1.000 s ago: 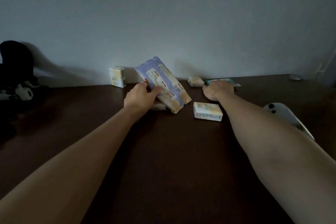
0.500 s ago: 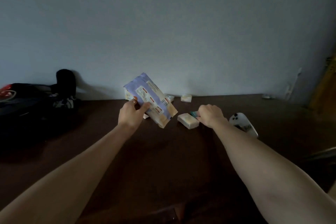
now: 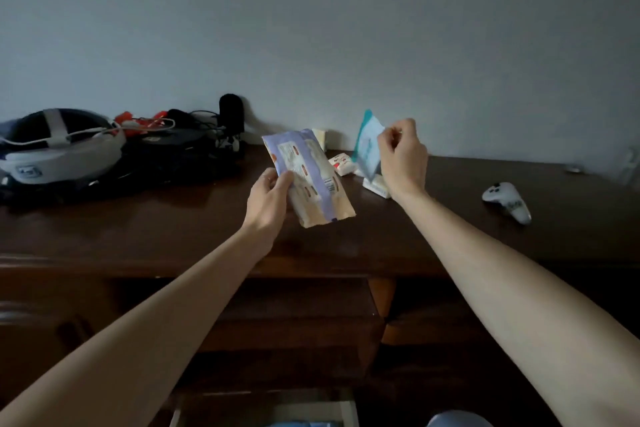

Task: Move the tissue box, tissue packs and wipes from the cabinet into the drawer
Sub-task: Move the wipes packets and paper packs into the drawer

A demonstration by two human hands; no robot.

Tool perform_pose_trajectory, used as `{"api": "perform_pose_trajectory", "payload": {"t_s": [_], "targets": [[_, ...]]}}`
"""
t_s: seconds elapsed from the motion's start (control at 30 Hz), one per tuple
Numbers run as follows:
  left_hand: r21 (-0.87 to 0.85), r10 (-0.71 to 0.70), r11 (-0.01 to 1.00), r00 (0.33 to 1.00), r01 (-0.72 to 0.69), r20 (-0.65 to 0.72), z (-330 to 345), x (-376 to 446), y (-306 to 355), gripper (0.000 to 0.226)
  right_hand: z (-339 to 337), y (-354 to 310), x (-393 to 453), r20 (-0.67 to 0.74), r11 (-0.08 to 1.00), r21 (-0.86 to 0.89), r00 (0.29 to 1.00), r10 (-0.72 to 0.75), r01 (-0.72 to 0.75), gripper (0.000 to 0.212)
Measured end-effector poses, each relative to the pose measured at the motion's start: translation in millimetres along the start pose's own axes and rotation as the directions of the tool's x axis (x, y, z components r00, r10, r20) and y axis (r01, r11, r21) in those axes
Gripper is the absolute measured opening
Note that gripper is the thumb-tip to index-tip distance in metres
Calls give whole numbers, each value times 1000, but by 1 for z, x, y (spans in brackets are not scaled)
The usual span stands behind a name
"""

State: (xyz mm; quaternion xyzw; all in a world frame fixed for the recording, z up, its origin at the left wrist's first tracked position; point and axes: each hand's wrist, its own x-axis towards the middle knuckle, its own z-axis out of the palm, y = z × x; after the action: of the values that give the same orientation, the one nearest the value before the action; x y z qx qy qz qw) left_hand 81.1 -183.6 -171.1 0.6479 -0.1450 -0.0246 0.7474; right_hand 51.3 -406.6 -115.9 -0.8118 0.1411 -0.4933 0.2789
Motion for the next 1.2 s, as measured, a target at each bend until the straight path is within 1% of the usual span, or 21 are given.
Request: {"api": "perform_pose_trajectory", "payload": {"t_s": [0.1, 0.23, 0.3, 0.37, 0.4, 0.47, 0.53, 0.57, 0.6, 0.67, 0.7, 0.73, 0.77, 0.8, 0.87, 0.9, 0.93, 1.03, 1.1, 1.17, 1.2], "targets": [[-82, -45, 996, 999, 45, -2, -18, -29, 2, 19, -2, -38, -49, -21, 939, 330, 994, 105, -93, 11], [-224, -171, 958, 984, 178, 51, -47, -77, -16, 16, -12, -65, -121, 47, 754, 608, 959, 279, -249, 15], [-284, -195, 933, 973, 222, 120, -64, -109, -35, 30, -16, -65, -164, 115, 718, 607, 932, 343, -339, 17], [-328, -174, 916, 965, 232, 196, -83, -147, -59, 58, -21, -56, -211, 151, 769, 529, 932, 330, -358, 17], [-295, -158, 930, 962, 221, 222, -94, -165, -72, 66, -24, -49, -236, 175, 801, 484, 935, 308, -354, 17], [-150, -204, 957, 942, 249, 265, -115, -201, -101, 51, -33, -33, -285, 267, 861, 376, 930, 253, -342, 17], [-123, -408, 884, 874, 450, 266, -129, -233, -132, 35, -42, -11, -328, 421, 907, 286, 891, 170, -308, 14], [-170, -537, 795, 806, 582, 250, -133, -245, -146, 32, -44, 2, -346, 543, 913, 258, 829, 135, -317, 12], [-213, -636, 703, 734, 678, 238, -135, -255, -159, 31, -46, 14, -363, 681, 918, 216, 725, 102, -332, 12], [-199, -756, 575, 609, 793, 240, -135, -266, -184, 38, -47, 38, -391, 889, 942, 89, 453, 72, -323, 35], [-160, -793, 531, 555, 832, 252, -133, -267, -194, 50, -46, 50, -405, 940, 944, -1, 323, 114, -331, 46], [-117, -823, 493, 506, 862, 258, -132, -267, -205, 61, -45, 61, -417, 957, 932, -83, 231, 173, -352, 58], [-80, -848, 462, 467, 883, 251, -130, -264, -214, 70, -44, 70, -427, 957, 908, -145, 179, 230, -393, 71], [-40, -864, 448, 444, 893, 238, -127, -261, -221, 78, -41, 77, -436, 950, 877, -181, 152, 273, -445, 74], [103, -889, 433, 405, 895, 215, -123, -255, -237, 87, -32, 87, -449, 932, 828, -202, 157, 327, -523, 61], [212, -896, 438, 405, 874, 182, -119, -252, -245, 84, -25, 89, -454, 922, 802, -205, 164, 350, -561, 57], [344, -890, 456, 435, 821, 140, -117, -251, -252, 76, -18, 93, -459, 913, 764, -211, 156, 377, -610, 55], [684, -782, 506, 614, 526, 107, -120, -245, -282, 44, 5, 106, -484, 904, 661, -253, 71, 421, -706, 52], [816, -701, 468, 704, 339, 110, -129, -238, -296, 39, 11, 113, -499, 906, 641, -267, 38, 421, -719, 53], [869, -704, 431, 693, 243, 155, -141, -230, -305, 37, 13, 120, -503, 915, 618, -234, 45, 401, -751, 54], [881, -722, 423, 667, 212, 186, -146, -227, -308, 36, 13, 124, -499, 906, 599, -203, 83, 414, -774, 53]]}}
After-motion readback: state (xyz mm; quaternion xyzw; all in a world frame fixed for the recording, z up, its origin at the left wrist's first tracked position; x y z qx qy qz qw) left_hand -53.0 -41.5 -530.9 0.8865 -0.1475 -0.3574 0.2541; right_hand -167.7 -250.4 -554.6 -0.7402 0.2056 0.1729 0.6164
